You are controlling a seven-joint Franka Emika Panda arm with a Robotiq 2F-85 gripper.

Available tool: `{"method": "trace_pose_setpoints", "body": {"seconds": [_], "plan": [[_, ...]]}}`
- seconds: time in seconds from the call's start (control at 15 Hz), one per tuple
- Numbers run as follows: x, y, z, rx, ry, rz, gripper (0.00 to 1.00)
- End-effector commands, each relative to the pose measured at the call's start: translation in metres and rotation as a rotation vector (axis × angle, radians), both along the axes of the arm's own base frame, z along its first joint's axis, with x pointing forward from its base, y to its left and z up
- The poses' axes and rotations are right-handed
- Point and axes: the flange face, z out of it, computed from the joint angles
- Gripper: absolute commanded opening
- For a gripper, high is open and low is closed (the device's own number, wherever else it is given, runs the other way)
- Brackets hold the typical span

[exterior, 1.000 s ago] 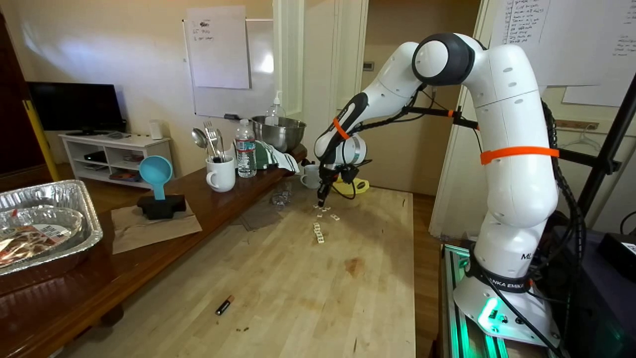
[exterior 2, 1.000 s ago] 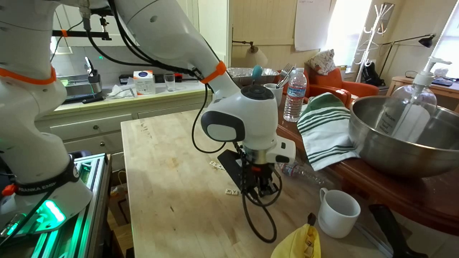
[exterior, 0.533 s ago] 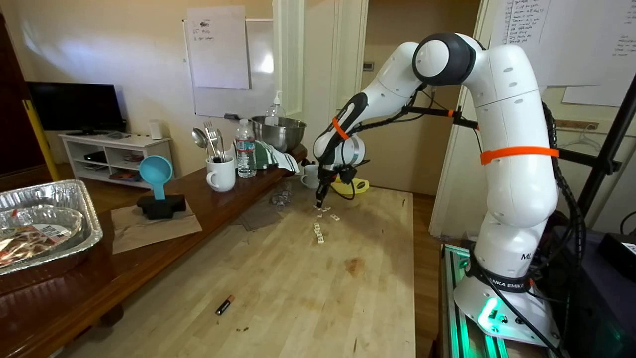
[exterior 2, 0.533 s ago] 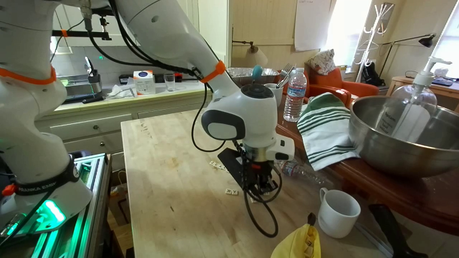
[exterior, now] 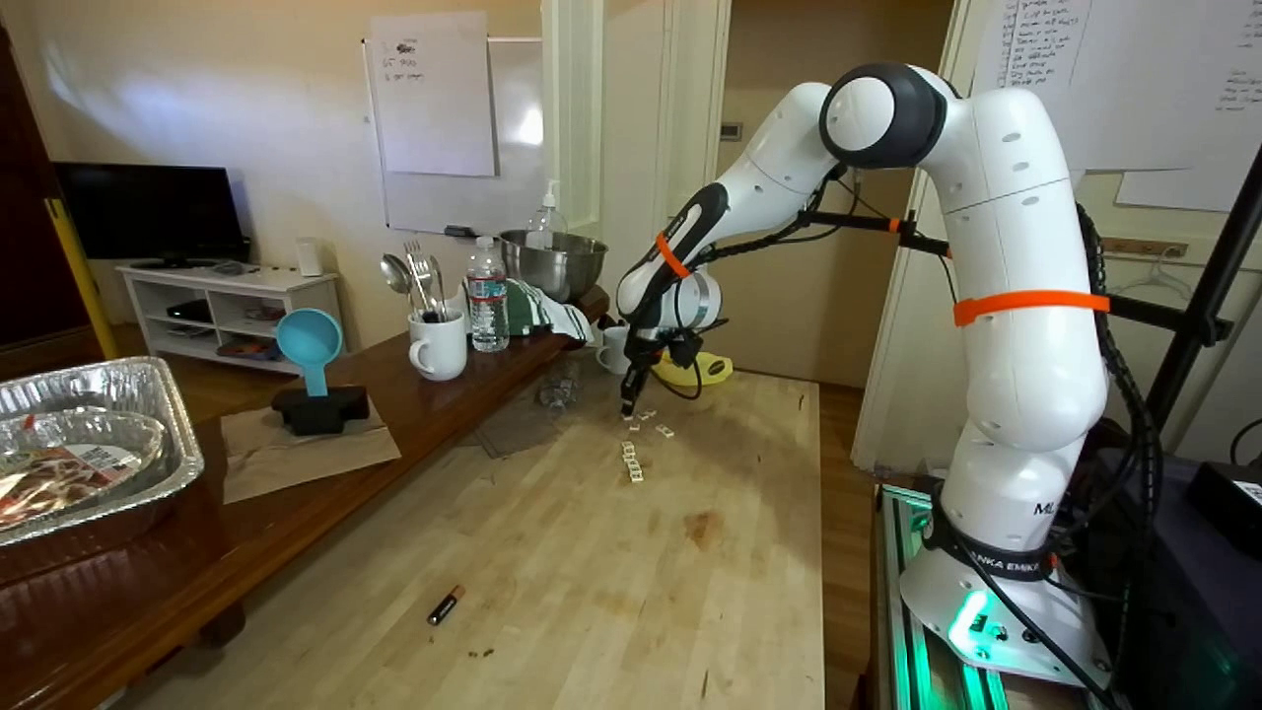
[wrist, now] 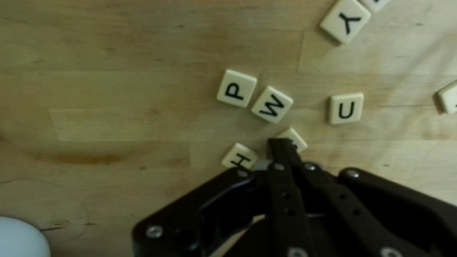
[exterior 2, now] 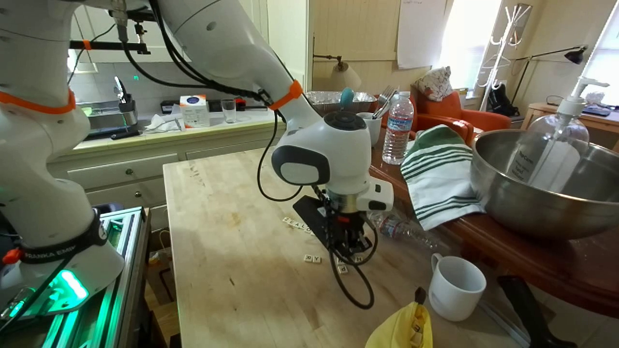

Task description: Spell the word 'Zealots' using the tiles.

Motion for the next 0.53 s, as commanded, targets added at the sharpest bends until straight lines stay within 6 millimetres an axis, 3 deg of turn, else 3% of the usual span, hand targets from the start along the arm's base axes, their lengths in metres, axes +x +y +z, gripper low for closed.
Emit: {"method": "trace_pose_setpoints", "body": {"seconds": [0.0,0.47], "plan": [[-0.011,0.020,-0.025,0.016,0.058,0.013,0.00],[-0.019,0.039,-0.026,0.018,0.108,0.042,0.00]]}}
